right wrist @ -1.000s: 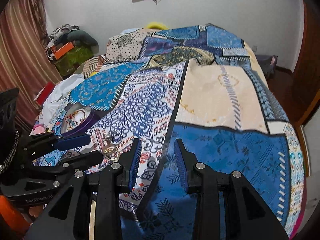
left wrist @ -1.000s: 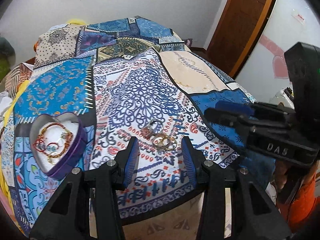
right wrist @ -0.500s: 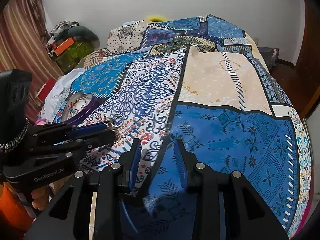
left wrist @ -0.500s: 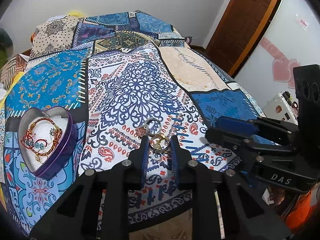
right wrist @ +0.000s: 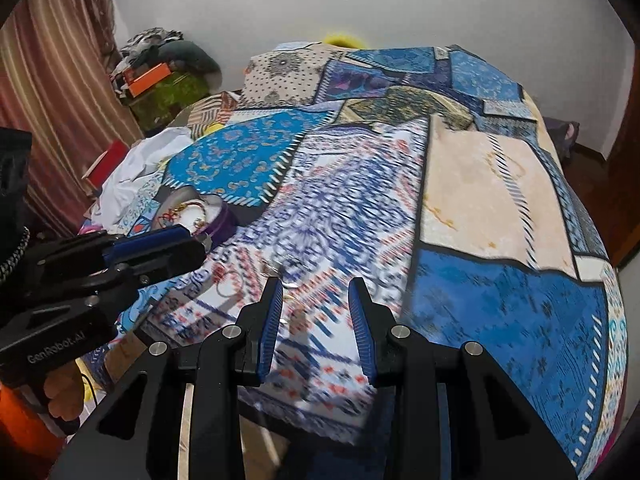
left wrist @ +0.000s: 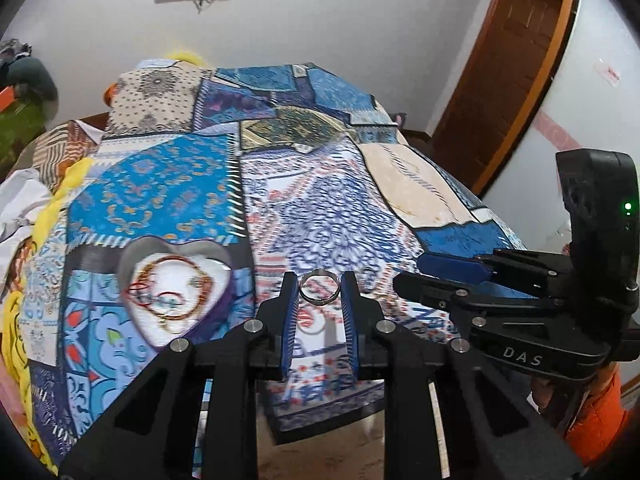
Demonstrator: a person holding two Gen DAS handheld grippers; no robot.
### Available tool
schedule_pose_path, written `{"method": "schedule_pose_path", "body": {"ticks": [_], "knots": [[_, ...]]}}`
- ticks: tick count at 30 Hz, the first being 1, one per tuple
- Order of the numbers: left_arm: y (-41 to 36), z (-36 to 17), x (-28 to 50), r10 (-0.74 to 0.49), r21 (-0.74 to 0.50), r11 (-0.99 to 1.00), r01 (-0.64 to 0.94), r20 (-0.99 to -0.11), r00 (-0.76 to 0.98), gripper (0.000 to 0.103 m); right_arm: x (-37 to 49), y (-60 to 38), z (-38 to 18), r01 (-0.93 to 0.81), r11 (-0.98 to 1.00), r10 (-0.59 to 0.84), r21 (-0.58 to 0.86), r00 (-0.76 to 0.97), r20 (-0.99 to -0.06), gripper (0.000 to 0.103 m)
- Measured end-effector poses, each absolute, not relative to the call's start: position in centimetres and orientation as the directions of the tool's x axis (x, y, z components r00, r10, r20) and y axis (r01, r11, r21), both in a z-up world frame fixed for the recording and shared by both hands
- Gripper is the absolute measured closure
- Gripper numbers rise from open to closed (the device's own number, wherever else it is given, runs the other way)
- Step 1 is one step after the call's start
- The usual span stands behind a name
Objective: Organize jewelry
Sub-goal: 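Grasp the gold ring with the left gripper and lift it, then carry the gold ring in the left gripper over the heart tin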
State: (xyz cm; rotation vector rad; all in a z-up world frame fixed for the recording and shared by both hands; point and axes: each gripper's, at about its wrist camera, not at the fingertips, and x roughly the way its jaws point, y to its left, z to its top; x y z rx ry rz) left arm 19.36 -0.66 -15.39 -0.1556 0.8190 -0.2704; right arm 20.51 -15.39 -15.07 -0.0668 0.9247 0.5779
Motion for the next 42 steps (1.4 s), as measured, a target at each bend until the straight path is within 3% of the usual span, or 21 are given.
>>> {"method": "schedule_pose_path", "body": {"ticks": [17,28,42], "knots": [[1.2,-17.0,19.2,-0.340,-0.309,0.937,0.164,-0.695,0.633,0.083,22.0,-11.6,-17.3,-0.541,0.834,0.381,0.111,0.418,-0.825,0.072],[1.8,-15.1,17.8,-0.314,-0.283,0.946,0.157,-0.676,0.667,0.083,21.8,-12.2,-16.6,-0.518,0.847,0.386,0.117,0.448,-0.807,0.075],[5.1,-12.2,15.5,-0.255,-0.255,0.960,0.115,-0.629,0.734,0.083,19.4,-10.5,-11.2,-0.534,0.842,0.413,0.073,0.552,-0.724,0.075]]}}
